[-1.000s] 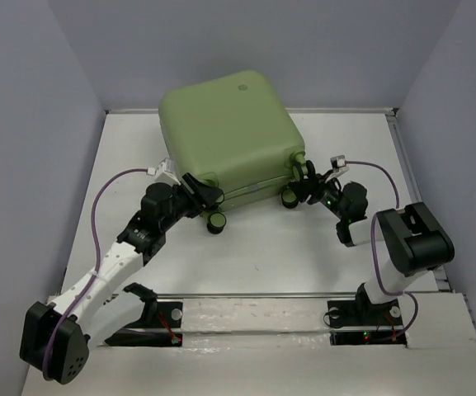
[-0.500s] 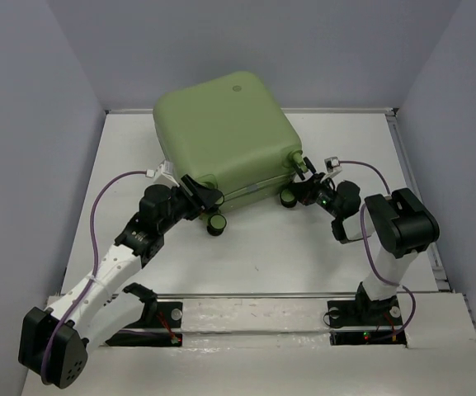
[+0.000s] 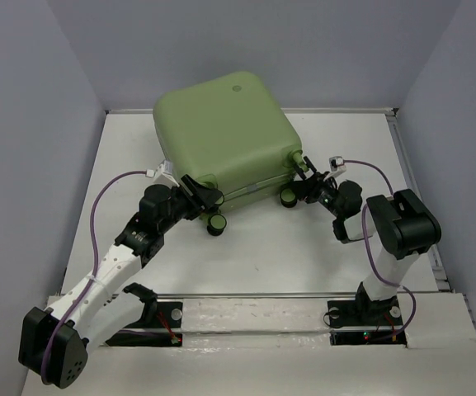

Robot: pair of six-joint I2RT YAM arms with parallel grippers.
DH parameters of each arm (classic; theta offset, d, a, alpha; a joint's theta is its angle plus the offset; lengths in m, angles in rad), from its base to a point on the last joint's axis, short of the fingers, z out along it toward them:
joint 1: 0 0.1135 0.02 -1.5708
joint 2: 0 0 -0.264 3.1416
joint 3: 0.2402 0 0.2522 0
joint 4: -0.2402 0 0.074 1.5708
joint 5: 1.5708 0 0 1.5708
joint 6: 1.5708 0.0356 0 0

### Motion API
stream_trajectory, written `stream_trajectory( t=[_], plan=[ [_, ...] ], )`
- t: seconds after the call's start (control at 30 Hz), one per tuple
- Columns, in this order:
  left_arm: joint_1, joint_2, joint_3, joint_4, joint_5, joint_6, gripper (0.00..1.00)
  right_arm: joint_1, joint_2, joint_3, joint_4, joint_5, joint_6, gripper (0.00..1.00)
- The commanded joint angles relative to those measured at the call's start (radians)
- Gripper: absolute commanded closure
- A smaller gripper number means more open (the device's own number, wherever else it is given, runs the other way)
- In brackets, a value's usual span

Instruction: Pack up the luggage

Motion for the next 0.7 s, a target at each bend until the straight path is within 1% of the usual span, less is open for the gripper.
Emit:
stream_trajectory(
  t=[0.0,0.13,0.23,0.3,0.33,0.37,0.4,0.43,0.47,0.5,0.6,0.63,0.67],
  plan=[
    [-0.028,-0.076,0.071,0.321,0.138,0.074,0.94,0.006,-0.054,0.01,0.375,-0.006,-0.028,0.55],
    [-0.028,-0.076,0.07,0.32,0.136,0.075,0.94,0.006,-0.062,0.025,0.377,-0.021,-0.017,0.54],
    [-0.028,-0.077,0.068,0.32,0.133,0.074,0.94,0.006,-0.059,0.049,0.37,-0.047,0.004,0.57],
    [-0.028,-0.079,0.065,0.32,0.131,0.074,0.94,0.006,-0.056,0.069,0.38,-0.059,0.035,0.63],
    [-0.028,-0.077,0.064,0.321,0.131,0.074,0.94,0.006,-0.051,0.074,0.383,-0.056,0.052,0.73],
    [-0.028,-0.077,0.064,0.32,0.131,0.072,0.94,0.006,-0.05,0.079,0.384,-0.05,0.058,0.78],
    [-0.028,-0.079,0.064,0.321,0.13,0.072,0.94,0.006,-0.05,0.085,0.392,-0.046,0.064,0.81],
    [-0.028,-0.079,0.064,0.321,0.128,0.072,0.94,0.006,-0.05,0.083,0.4,-0.035,0.079,0.86],
    [-0.028,-0.079,0.062,0.321,0.128,0.072,0.94,0.006,-0.051,0.085,0.412,-0.032,0.089,0.9],
    [-0.028,-0.079,0.061,0.323,0.127,0.072,0.94,0.006,-0.053,0.082,0.419,-0.026,0.098,0.93],
    [-0.028,-0.079,0.053,0.34,0.124,0.063,0.94,0.015,-0.06,0.062,0.447,-0.01,0.145,0.93],
    [-0.028,-0.077,0.045,0.352,0.125,0.057,0.94,0.026,-0.067,0.053,0.447,0.014,0.147,0.93],
    [-0.028,-0.073,0.044,0.385,0.125,0.037,0.94,0.062,-0.08,0.043,0.447,0.025,0.144,0.93]
  ],
)
